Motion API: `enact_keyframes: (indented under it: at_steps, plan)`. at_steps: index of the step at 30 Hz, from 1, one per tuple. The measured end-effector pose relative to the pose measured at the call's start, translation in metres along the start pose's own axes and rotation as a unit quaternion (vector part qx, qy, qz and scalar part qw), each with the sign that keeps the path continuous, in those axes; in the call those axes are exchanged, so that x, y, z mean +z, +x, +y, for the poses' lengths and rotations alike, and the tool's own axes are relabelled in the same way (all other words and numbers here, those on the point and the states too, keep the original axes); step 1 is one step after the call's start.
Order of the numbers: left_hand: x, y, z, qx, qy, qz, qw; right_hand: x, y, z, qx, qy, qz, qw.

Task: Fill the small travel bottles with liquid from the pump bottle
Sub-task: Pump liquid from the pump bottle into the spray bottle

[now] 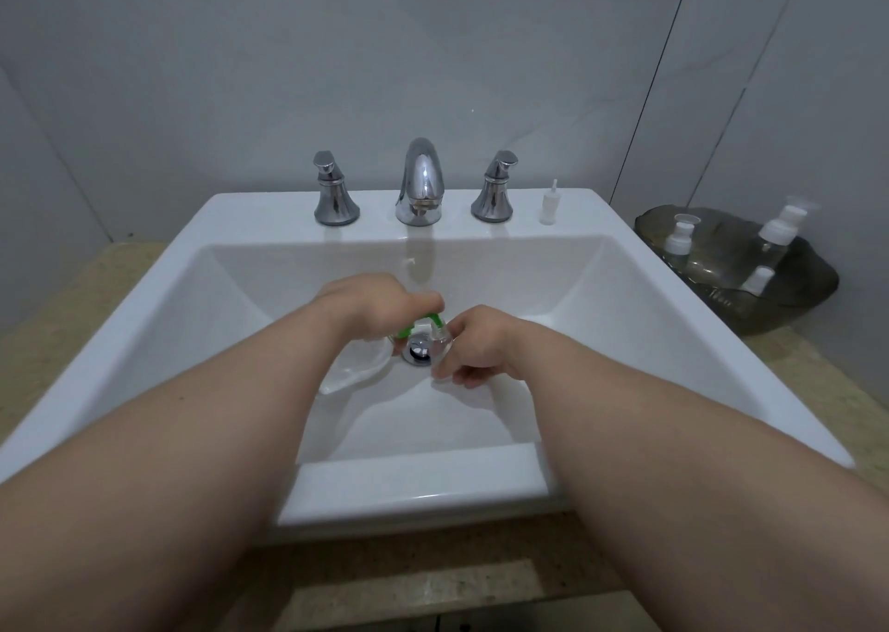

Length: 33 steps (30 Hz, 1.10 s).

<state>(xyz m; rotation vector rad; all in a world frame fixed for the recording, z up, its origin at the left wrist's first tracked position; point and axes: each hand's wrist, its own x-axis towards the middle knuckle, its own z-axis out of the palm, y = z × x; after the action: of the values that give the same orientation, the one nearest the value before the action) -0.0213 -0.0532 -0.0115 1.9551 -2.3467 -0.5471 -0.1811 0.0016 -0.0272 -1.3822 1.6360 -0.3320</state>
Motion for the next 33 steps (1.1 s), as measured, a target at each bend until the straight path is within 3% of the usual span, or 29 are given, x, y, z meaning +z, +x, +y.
enact_keyframes:
  at_steps: [33]
  plan:
    - [-0.004,0.001,-0.003,0.002,-0.007,0.002,1.0,-0.002,0.01,0.005,-0.023,-0.016,0.01,1.0]
